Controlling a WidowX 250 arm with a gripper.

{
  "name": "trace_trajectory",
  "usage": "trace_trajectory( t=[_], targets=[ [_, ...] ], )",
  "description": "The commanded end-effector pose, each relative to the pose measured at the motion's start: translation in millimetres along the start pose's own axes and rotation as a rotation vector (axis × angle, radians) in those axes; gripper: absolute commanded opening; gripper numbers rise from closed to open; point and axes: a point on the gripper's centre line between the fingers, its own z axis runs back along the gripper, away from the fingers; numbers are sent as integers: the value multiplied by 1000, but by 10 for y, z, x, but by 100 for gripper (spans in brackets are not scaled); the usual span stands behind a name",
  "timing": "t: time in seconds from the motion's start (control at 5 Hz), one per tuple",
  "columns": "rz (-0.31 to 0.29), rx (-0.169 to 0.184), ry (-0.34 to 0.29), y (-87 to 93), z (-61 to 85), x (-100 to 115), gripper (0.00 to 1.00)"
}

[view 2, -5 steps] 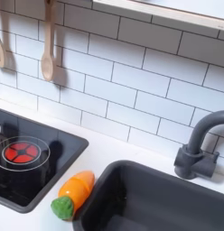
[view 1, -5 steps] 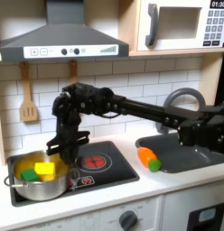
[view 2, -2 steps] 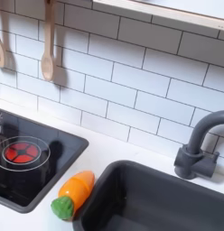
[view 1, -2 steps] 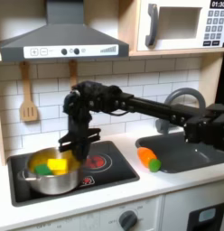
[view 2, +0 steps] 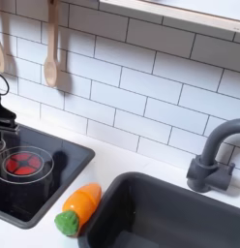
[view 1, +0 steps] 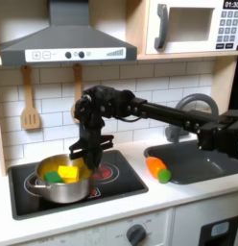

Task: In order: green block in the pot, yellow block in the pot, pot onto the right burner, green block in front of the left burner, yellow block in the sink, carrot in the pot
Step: 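Slide the pot onto the right burner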

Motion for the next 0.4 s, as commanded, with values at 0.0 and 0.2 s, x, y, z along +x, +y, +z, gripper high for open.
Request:
trace_trajectory(
  t=[0.0,0.2],
  targets=[
    [-22,-15,4,-131,-11,-28,0],
    [-34,-17,6,-184,-4,-38,0]
  ],
)
